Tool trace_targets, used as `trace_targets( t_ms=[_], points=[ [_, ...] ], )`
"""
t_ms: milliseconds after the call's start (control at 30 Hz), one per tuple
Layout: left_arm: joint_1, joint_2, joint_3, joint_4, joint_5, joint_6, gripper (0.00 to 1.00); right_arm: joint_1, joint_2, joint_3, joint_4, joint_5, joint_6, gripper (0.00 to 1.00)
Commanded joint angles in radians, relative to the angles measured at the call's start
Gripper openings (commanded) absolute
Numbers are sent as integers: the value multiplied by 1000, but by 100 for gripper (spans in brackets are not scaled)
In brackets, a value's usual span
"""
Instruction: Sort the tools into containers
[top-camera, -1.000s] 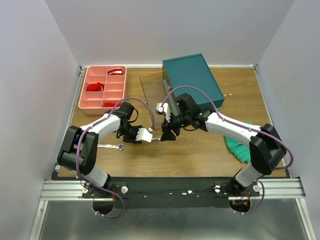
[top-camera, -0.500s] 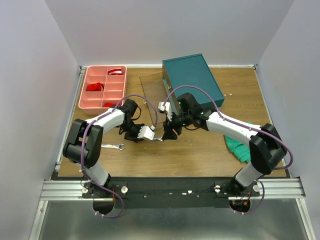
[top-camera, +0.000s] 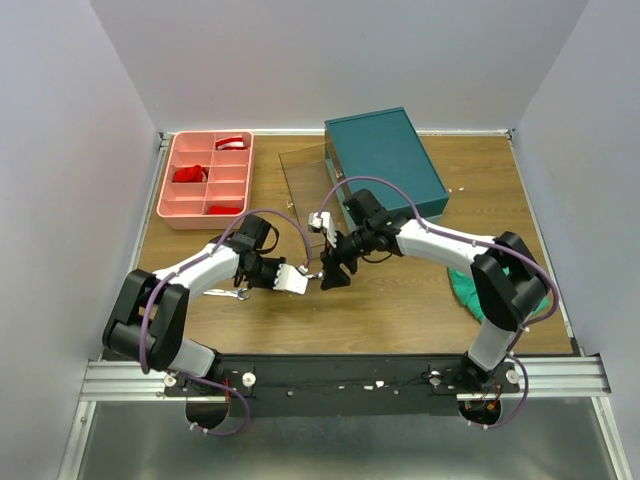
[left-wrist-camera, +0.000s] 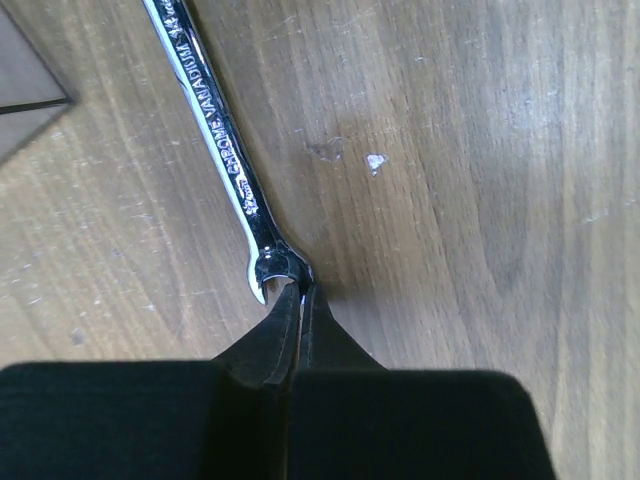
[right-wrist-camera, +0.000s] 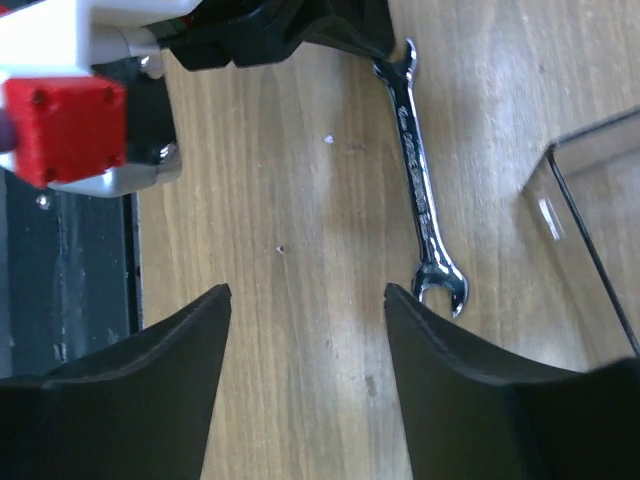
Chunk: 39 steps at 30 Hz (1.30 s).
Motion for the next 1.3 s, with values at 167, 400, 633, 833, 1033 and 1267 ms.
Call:
trace_targets(
  t_ms=[167,400,633,833,1033,1267],
  points=[
    [-6,-76,-202,230,-83,28,0,18,98,109,-38,-115,-61,72],
    [-3,-158,-286,279,-64,78,0,39,159,145,-36,-102,-75,71],
    [-1,-219,-335,310,-31,94,0,45,199,162,-38,-70,-82,71],
    [-1,-257,-352,291,-6,121,0,45,234,189,-19,-18,-82,71],
    [-1,-296,-372,300,31,133,0,44,309,266,-64,34,-81,71],
    [0,-375,-426,420,43,81,0,62,363,301,-137,43,-127,69]
  ],
)
